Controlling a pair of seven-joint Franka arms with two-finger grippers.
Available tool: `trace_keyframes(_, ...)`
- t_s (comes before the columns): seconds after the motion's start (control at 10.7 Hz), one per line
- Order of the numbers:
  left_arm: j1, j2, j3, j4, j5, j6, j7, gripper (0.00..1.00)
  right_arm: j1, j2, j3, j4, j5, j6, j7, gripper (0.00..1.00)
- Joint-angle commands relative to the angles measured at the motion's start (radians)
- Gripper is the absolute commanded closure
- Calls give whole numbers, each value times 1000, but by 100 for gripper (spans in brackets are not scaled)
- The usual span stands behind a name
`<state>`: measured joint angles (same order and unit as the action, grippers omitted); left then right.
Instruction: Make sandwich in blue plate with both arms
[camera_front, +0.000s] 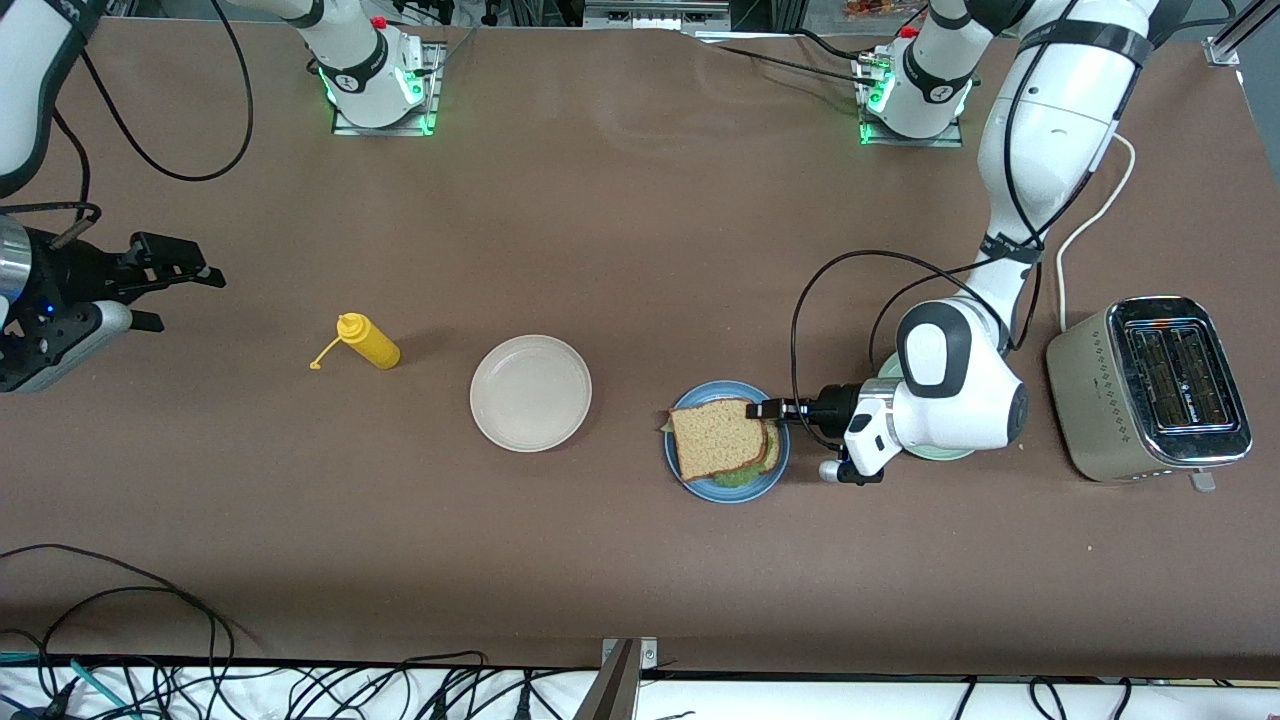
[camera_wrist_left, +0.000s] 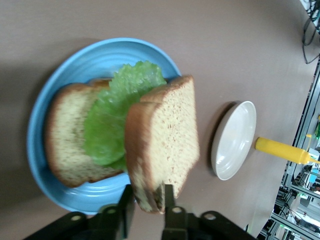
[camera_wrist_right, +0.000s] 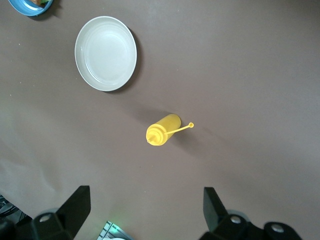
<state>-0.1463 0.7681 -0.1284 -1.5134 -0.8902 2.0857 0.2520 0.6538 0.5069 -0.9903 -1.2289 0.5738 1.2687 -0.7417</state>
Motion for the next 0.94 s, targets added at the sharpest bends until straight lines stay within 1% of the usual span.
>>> trace_keyframes(0.0, 36, 45, 0, 13, -20, 0, 32, 34, -263, -183, 475, 6, -271, 66, 187, 0)
trace_keyframes(0.09, 43, 51, 0, 9, -19, 0, 36, 32, -349, -211, 619, -6, -370, 81, 238, 0)
trace_keyframes(0.19, 50, 51, 0, 7, -19, -1, 50, 32, -414, -228, 722, -20, -446, 83, 289, 0)
trace_keyframes(0.28, 57, 51, 0, 6, -19, -3, 56, 32, -480, -234, 808, -33, -494, 83, 357, 0)
trace_keyframes(0.37, 65, 48, 1, 2, -19, -4, 55, 24, -532, -251, 879, -64, -527, 104, 410, 0)
trace_keyframes(0.47, 70, 36, 7, -2, -18, -9, 55, 18, -566, -280, 930, -120, -579, 157, 444, 0)
trace_keyframes(0.56, 74, 5, 16, -16, 11, -22, 53, 0, -594, -312, 964, -191, -594, 226, 464, 0)
trace_keyframes(0.66, 74, -21, 16, -16, 92, -38, 53, 0, -599, -335, 966, -242, -595, 294, 469, 0)
trace_keyframes(0.75, 74, -51, 16, -17, 197, -39, 46, 0, -596, -334, 964, -244, -597, 320, 469, 0)
trace_keyframes(0.84, 76, -84, 16, -34, 253, -39, 43, 0, -594, -327, 961, -241, -594, 330, 469, 0)
